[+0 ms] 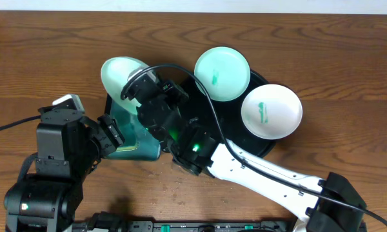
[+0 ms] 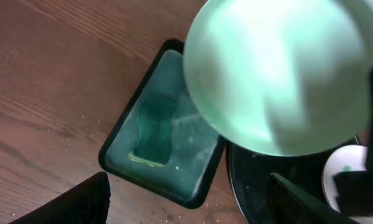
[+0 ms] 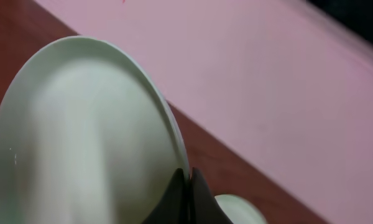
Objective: Clean dirty plates on tray and stack at the side
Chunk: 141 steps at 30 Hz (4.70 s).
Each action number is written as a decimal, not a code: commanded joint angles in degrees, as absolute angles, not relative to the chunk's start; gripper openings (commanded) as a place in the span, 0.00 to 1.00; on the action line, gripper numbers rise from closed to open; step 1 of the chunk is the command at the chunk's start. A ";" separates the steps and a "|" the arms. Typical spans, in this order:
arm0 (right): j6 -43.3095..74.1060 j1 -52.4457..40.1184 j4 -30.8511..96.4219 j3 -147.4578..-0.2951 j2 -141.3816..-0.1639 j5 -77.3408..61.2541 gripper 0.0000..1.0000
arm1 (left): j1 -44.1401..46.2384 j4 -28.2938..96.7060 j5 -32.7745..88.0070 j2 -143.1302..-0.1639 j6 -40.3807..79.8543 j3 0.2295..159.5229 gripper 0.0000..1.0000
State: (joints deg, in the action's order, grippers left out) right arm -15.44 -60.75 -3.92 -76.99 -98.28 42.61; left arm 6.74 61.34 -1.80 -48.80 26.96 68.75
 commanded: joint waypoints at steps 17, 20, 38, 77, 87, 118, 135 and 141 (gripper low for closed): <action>-38.83 -62.63 -13.78 -77.80 -97.73 47.79 0.01 | 6.44 61.45 -1.74 -48.93 26.59 69.71 0.80; -39.99 -62.94 -15.03 -77.80 -97.73 47.77 0.01 | 6.44 61.47 -1.72 -48.93 26.59 69.71 0.80; -41.28 -63.26 -15.68 -77.80 -97.73 47.79 0.01 | 6.44 61.45 -1.74 -48.93 26.59 69.71 0.80; 31.66 12.34 48.16 -77.82 -81.36 -3.07 0.01 | 6.44 61.47 -1.74 -48.93 26.59 69.71 0.80; 31.03 34.63 55.02 -77.78 -96.07 -1.32 0.01 | 6.44 61.45 -1.74 -48.93 26.59 69.71 0.80; 9.17 12.64 53.91 -77.12 -96.18 -4.36 0.53 | 6.44 61.45 -1.72 -48.93 26.59 69.71 0.80; 10.24 5.32 50.63 -70.57 -101.69 1.93 0.01 | 6.44 61.47 -1.74 -48.93 26.59 69.71 0.80; 10.22 2.74 54.63 -70.54 -92.25 -5.82 0.01 | 6.44 61.47 -1.72 -48.93 26.59 69.71 0.80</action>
